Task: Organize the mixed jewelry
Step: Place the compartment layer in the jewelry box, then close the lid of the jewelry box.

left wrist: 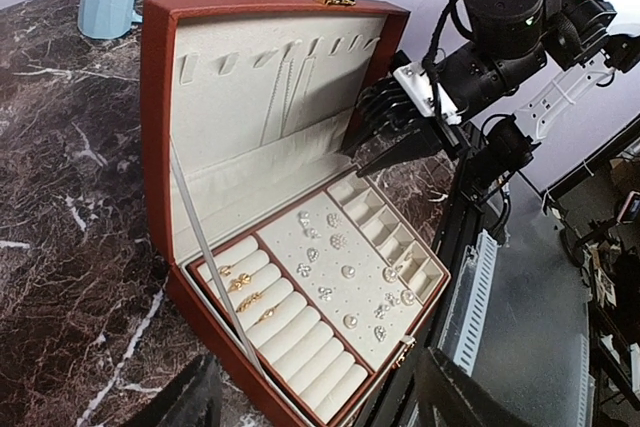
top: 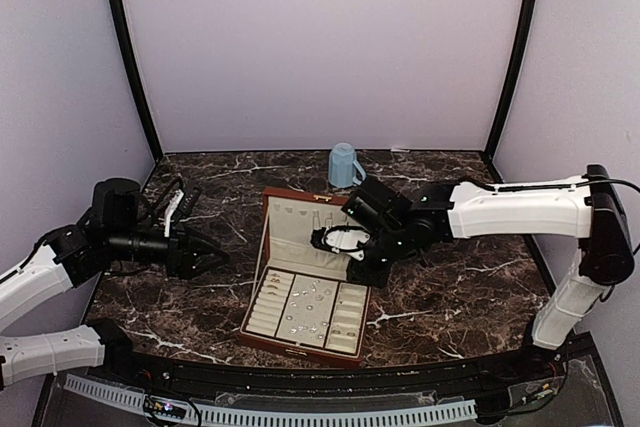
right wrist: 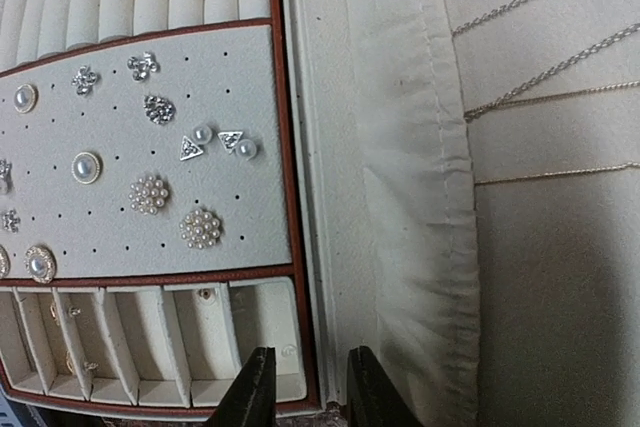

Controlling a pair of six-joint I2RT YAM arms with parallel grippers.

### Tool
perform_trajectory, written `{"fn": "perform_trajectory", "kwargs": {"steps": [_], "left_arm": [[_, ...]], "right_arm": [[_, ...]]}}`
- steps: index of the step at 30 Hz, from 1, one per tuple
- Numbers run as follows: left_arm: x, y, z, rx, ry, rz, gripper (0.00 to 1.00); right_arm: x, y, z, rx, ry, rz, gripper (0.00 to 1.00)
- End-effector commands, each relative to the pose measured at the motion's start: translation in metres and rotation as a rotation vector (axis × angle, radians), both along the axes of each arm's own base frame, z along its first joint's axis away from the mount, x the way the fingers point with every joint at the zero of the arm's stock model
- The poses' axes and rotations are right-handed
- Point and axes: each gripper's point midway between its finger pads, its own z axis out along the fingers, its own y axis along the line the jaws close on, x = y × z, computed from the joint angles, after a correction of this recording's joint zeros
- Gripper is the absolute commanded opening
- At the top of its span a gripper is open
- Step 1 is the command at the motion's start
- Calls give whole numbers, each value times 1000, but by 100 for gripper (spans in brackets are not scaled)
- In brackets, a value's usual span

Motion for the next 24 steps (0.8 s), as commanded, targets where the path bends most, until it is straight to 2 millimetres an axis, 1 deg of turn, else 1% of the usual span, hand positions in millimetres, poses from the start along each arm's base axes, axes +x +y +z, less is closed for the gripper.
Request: {"fn": "perform_trajectory", "kwargs": {"steps": [1,3,4,6,8,9,10,11,12,13,14,15,16,17,18,19,20,21,22,23,24], "left_arm": [[5,6,4,6,-50,42,69],[11,10,7,9,-63,84,70],[16,12,7,12,-59,119,70],[27,14,13,7,-58,176,72],[38,13,23,-11,-54,220,73],[43,11,28,-23,-42,231,74],[48,7,42,-56,-68,230,80],[53,3,43,-67,-50,226,85],[61,-3,53,-87,-62,221,87],[63,-8,58,-104,-58,209,90],[72,-14,68,-123,-74,202,90],[76,-19,73,-137,-74,193,90],[86,-25,80,-148,-81,187,91],[89,-30,86,-167,-84,175,91],[100,-38,93,-182,-92,167,91],[103,-44,95,-194,-82,147,91],[112,-51,99,-203,-82,139,91],[114,-57,99,-207,-71,119,90],[122,-63,98,-204,-59,111,90],[122,-68,97,-203,-53,95,90],[128,-72,94,-198,-45,89,90]], "right_arm": [[1,11,45,139,-26,-54,30],[-3,11,59,197,-15,-71,35],[-4,9,69,230,-19,-83,40],[-13,9,83,295,8,-87,49],[-17,7,98,358,17,-102,53],[-18,7,107,396,18,-110,55],[-20,6,115,435,17,-117,57],[-21,6,125,485,22,-133,60],[-21,6,135,536,29,-145,65],[-21,7,148,598,41,-149,72],[-20,7,161,656,52,-158,76],[-14,5,172,705,47,-184,81],[-6,1,183,747,41,-213,84],[3,-3,192,779,40,-238,86],[13,-8,200,809,37,-271,88],[22,-13,206,833,38,-304,90],[31,-17,211,854,47,-328,91],[36,-20,215,883,72,-340,93],[43,-23,216,892,84,-356,94],[48,-25,215,892,92,-366,95],[53,-27,210,882,99,-377,95]]}}
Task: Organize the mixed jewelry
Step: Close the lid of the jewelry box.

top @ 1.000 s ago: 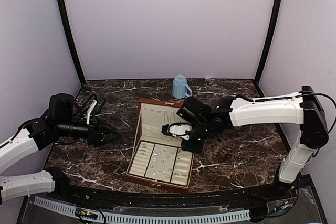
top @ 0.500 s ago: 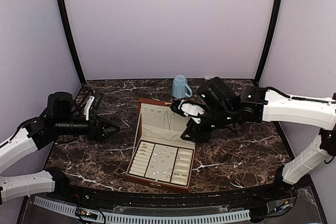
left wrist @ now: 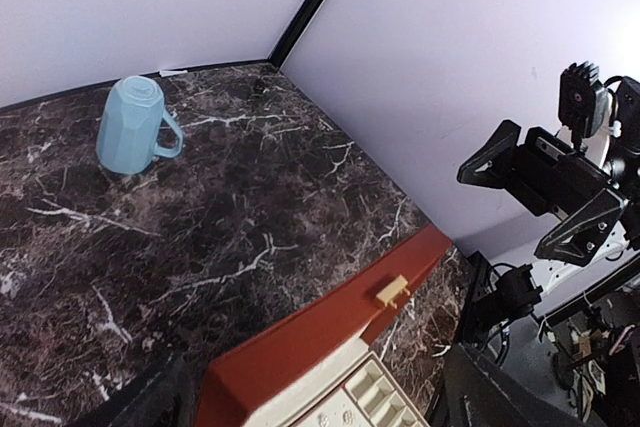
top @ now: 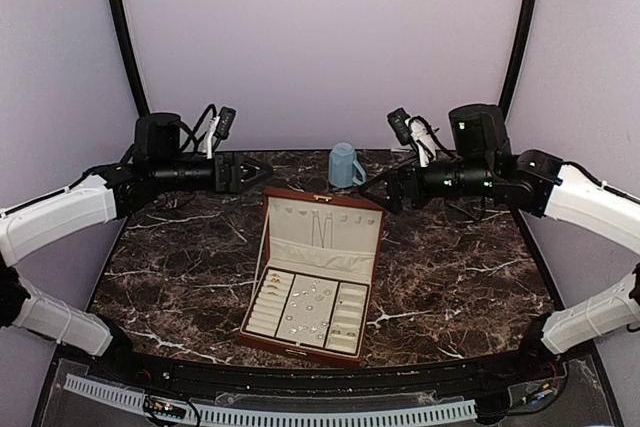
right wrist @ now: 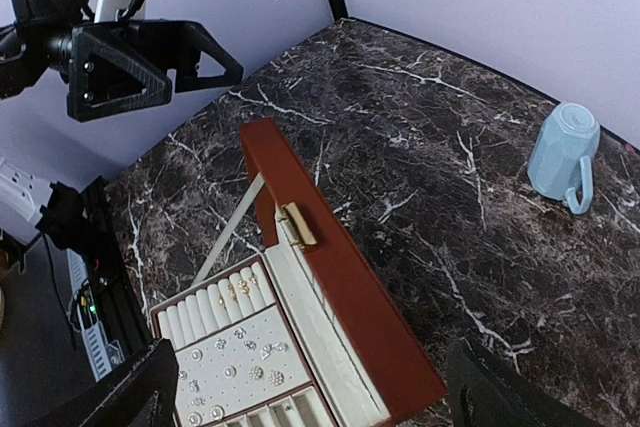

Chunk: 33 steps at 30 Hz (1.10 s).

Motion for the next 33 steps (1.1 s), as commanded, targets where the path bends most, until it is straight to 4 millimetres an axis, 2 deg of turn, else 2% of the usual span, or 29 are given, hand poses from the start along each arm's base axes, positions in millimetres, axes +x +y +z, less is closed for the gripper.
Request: {"fn": "perform_trajectory", "kwargs": {"steps": [1,4,8,12,18,24,28,30,32,33], "left_arm": [[10,-22,16,-54,-22,-77,90],[18,-33,3,-38,19,-109,90],[16,-46,-7,-30,55,-187,89],[5,-53,-11,-4,60,-261,89],[-25,-45,-19,46,91,-355,89],[-74,-31,-18,17,129,-482,89],[-115,-17,4,-32,103,-569,89],[-125,-8,8,-14,79,-546,89],[-126,1,12,14,39,-485,88],[-119,5,10,39,30,-421,85]], "right_arm": [[21,-2,18,106,56,-19,96],[35,-7,-7,64,123,-43,96],[34,-2,-25,42,165,4,96],[12,10,-33,42,222,161,96],[-15,13,-37,32,277,294,96],[-59,23,-38,9,356,462,95],[-99,36,-48,-46,404,573,88],[-108,41,-46,-41,395,584,84],[-110,45,-40,-1,381,571,80],[-107,46,-41,15,379,529,78]]}}
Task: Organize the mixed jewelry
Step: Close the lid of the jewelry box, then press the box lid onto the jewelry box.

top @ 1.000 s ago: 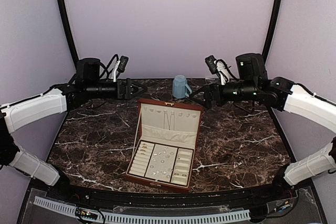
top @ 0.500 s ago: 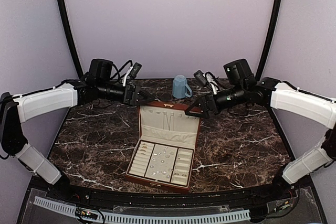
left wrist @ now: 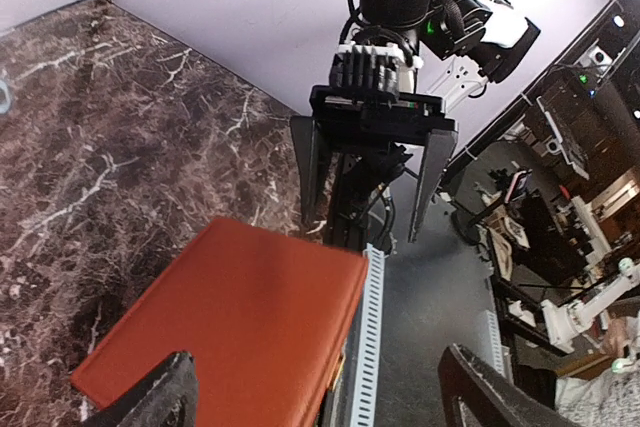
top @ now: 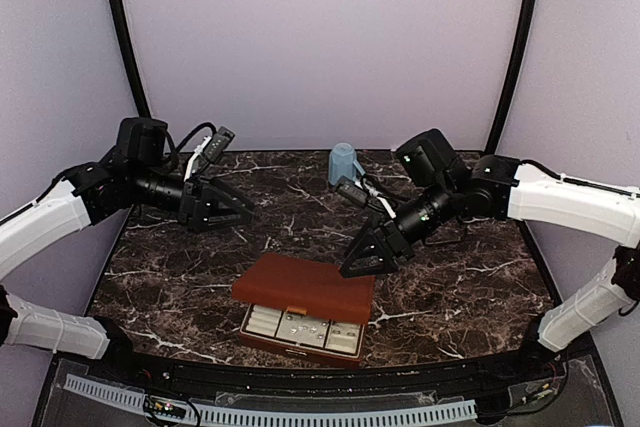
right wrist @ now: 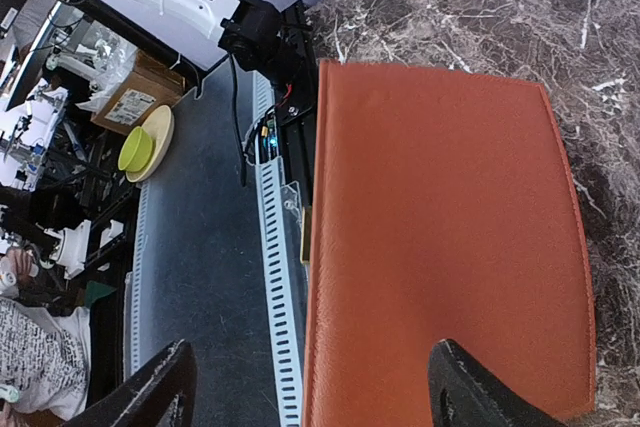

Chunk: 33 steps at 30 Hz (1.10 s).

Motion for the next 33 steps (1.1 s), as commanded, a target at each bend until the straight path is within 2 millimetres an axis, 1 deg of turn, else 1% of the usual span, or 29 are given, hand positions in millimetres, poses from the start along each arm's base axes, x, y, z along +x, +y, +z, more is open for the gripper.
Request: {"fn": "perform_trajectory", "kwargs": {"steps": [1,2,3,5,6,7,8,9,10,11,12,13,14,15,16,17,18,21,23,24,25,26,29,30,31,32,33], "left_arm": [[-13,21,1,45,-53,94,81],[-5,25,-3,76,-60,164,77],[-5,27,-7,88,-65,193,72],[-6,22,-22,129,-67,239,66],[-10,16,-31,152,-61,253,64],[-12,12,-43,163,-46,255,58],[-21,7,-62,194,-1,255,56],[-23,1,-67,186,9,251,51],[-33,-6,-84,208,45,233,49],[-37,-8,-92,227,59,231,46],[-47,-12,-107,265,77,221,45],[-49,-13,-114,287,85,230,43],[-58,-16,-126,318,95,210,42],[-59,-17,-131,331,107,219,40],[-66,-20,-140,348,117,204,39],[-68,-21,-144,353,132,207,38],[-72,-22,-153,366,141,199,37],[-73,-20,-171,388,184,228,36],[-74,-17,-186,401,216,249,35],[-77,-14,-198,418,234,257,34],[-78,-12,-204,426,258,275,32],[-81,-7,-216,445,273,286,30],[-91,2,-237,467,321,310,30],[-91,0,-237,457,320,311,31],[-92,0,-236,457,313,310,32],[-89,0,-233,456,288,316,33],[-86,-3,-221,445,266,320,38]], "right_arm": [[-1,7,14,77,-11,-72,75],[1,10,16,102,-30,-114,71],[5,12,17,123,-47,-165,69],[7,14,20,160,-74,-236,67],[10,12,16,153,-83,-284,65],[11,11,10,141,-89,-319,61],[9,10,4,135,-85,-341,59],[5,10,-1,132,-70,-352,58],[0,11,-8,131,-51,-357,56],[-7,13,-14,127,-29,-356,54],[-13,15,-22,117,-10,-357,52],[-24,18,-33,91,13,-344,50],[-32,22,-38,91,27,-333,48],[-39,25,-47,73,44,-323,45],[-46,28,-56,52,59,-313,43],[-52,29,-65,33,71,-305,41],[-56,31,-72,17,79,-299,40],[-61,31,-89,-8,96,-311,39],[-60,26,-107,-33,111,-332,39],[-60,23,-118,-49,118,-344,39],[-61,20,-129,-70,128,-353,38],[-62,17,-140,-90,142,-356,37],[-67,9,-167,-139,163,-357,36],[-67,7,-171,-149,165,-358,35],[-67,8,-170,-149,159,-354,35],[-66,9,-164,-144,143,-348,35],[-62,12,-153,-128,114,-352,36]]}}
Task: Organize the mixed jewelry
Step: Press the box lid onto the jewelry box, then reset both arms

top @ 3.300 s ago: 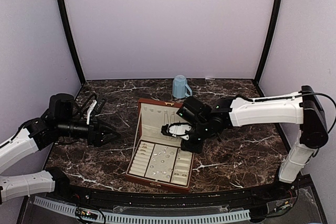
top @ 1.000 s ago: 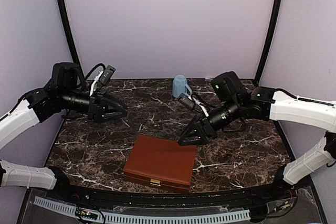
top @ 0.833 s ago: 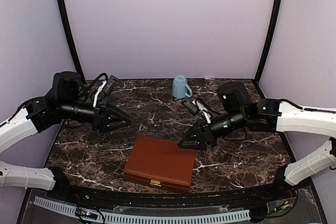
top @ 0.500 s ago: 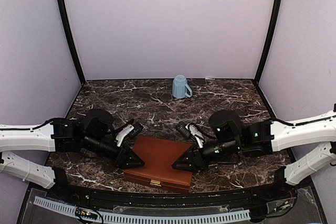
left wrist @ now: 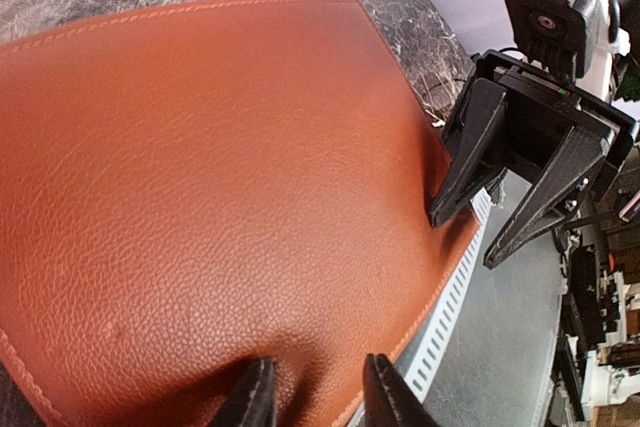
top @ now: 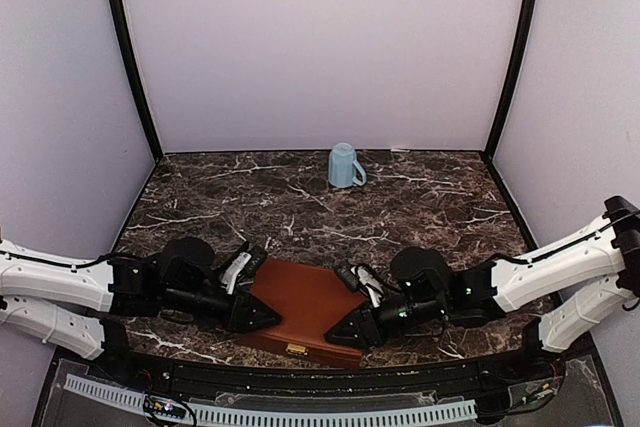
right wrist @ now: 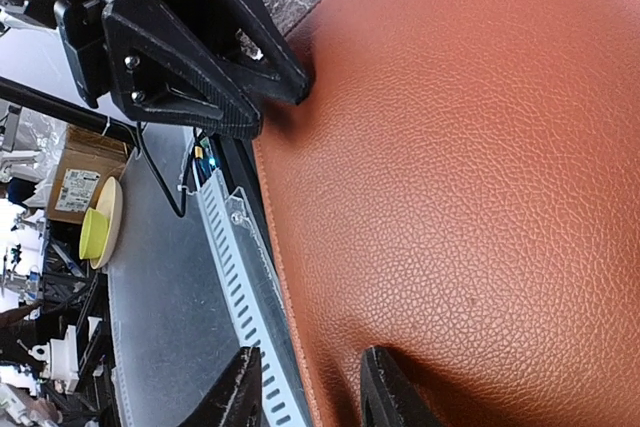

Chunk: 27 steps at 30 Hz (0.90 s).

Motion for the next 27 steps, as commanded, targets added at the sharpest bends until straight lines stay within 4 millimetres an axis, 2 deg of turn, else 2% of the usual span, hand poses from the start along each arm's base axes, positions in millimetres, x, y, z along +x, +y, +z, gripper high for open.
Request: {"fn": "perform_trajectory", "kwargs": {"steps": [1,3,4,5,6,8,9,10,11,12,13,14,16,17,18,19,20,21,22,23,24,25,27], "left_arm": [[4,20,-25,145,-11,68,41],[26,17,8,126,-136,124,50],[38,13,32,91,-196,160,61],[55,12,54,65,-283,221,68],[65,12,63,57,-323,252,80],[96,17,80,51,-402,352,91],[119,23,84,44,-420,412,93],[129,25,84,42,-433,427,93],[152,35,85,34,-449,488,94],[161,39,85,33,-474,491,94],[181,50,89,17,-509,542,95],[189,54,90,25,-545,534,96],[226,88,90,57,-592,619,98],[239,97,83,86,-593,642,98],[256,124,79,133,-608,706,98],[267,137,73,158,-617,740,98],[279,165,61,216,-619,796,98],[286,179,64,211,-642,837,98],[291,208,56,234,-628,896,98],[295,221,61,217,-645,932,99],[293,247,56,223,-632,991,99],[292,259,60,212,-650,1029,99],[279,305,66,285,-688,1211,99]], "right_arm": [[6,-9,-10,-87,-51,-23,39],[19,-1,33,1,-143,-54,51],[27,0,52,49,-188,-81,59],[37,0,65,88,-219,-112,69],[49,-1,76,124,-244,-148,77],[80,-10,82,147,-281,-240,90],[99,-17,80,136,-296,-299,94],[118,-24,76,120,-310,-352,96],[136,-33,73,98,-332,-403,97],[163,-49,69,60,-366,-495,98],[182,-61,65,29,-389,-556,98],[200,-75,61,-6,-418,-608,98],[234,-106,52,-67,-452,-711,99],[249,-124,45,-99,-460,-759,99],[262,-144,42,-121,-469,-809,99],[274,-164,41,-135,-480,-860,99],[284,-187,40,-148,-489,-914,99],[292,-208,43,-150,-506,-967,99],[297,-233,45,-159,-524,-1021,99],[301,-257,48,-166,-542,-1077,99],[301,-279,51,-170,-564,-1126,98],[301,-301,53,-176,-584,-1177,99],[295,-337,57,-191,-634,-1256,99]]}}
